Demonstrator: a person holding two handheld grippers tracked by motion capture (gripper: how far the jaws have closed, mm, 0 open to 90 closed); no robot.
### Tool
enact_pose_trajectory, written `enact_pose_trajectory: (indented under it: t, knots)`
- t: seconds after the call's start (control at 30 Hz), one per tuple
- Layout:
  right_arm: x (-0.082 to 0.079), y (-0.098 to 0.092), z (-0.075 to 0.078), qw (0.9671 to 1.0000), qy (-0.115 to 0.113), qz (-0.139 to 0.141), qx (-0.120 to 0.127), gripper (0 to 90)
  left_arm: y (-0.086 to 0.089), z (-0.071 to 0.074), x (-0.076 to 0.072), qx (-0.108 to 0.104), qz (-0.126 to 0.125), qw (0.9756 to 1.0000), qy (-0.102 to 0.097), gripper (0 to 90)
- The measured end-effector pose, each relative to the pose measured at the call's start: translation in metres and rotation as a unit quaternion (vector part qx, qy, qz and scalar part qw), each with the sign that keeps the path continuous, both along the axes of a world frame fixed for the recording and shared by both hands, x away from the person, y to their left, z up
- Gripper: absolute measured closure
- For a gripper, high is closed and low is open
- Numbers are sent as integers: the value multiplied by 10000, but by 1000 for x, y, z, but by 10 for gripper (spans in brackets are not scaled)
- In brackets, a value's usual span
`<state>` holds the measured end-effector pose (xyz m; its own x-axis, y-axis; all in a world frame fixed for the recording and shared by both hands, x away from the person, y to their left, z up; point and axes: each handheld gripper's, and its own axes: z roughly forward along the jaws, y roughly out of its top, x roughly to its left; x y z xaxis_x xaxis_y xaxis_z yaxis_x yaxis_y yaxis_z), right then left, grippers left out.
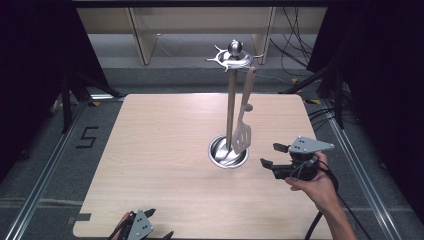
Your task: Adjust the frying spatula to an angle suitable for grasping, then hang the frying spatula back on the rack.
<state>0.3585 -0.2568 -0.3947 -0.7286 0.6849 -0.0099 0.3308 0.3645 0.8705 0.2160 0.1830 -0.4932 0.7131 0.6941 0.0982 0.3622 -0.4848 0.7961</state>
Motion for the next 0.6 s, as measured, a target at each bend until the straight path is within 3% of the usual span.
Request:
enact_pose_trajectory:
  t: [0.07,0.13,0.2,0.23,0.27,0.3,0.33,0.37,0.4,0.43,0.47,0.53,0.6]
  knots:
    - [1,-1,-1,10000,-29,40,-13,305,1,1,0,126,-64,9999,-46,156]
    - [-1,0,-3,10000,66,16,-11,303,-2,0,-2,-59,-10,10000,21,156]
    - [-2,0,-6,9999,38,74,-76,303,-1,1,-2,-80,-11,10000,3,155]
    - [-2,0,-6,9999,38,74,-76,303,0,2,-3,-123,18,9999,111,155]
    - [-5,1,-7,9999,160,24,-47,302,2,2,-1,-84,-22,10000,45,155]
    - [-6,1,-8,10000,73,26,-58,302,2,1,-1,-100,34,9999,36,155]
    - [-7,-1,-8,9999,139,62,-75,302,3,2,1,-67,-37,10000,-56,155]
    - [-8,-1,-10,9999,95,9,-54,302,2,1,0,-104,-9,9999,-26,155]
    - [-9,-2,-10,9999,106,32,-84,301,4,2,0,24,-50,10000,-25,155]
    - [-11,-2,-13,9999,136,9,-67,299,2,2,0,-76,-25,10000,-38,155]
    - [-11,-2,-13,9999,136,9,-67,299,3,3,0,15,-62,10000,-46,155]
    - [-10,-3,-16,9998,99,89,-138,297,1,2,0,-2,-71,10000,-66,155]
    - [-12,-3,-19,9998,191,32,-90,295,1,1,-1,4,-21,10000,-30,155]
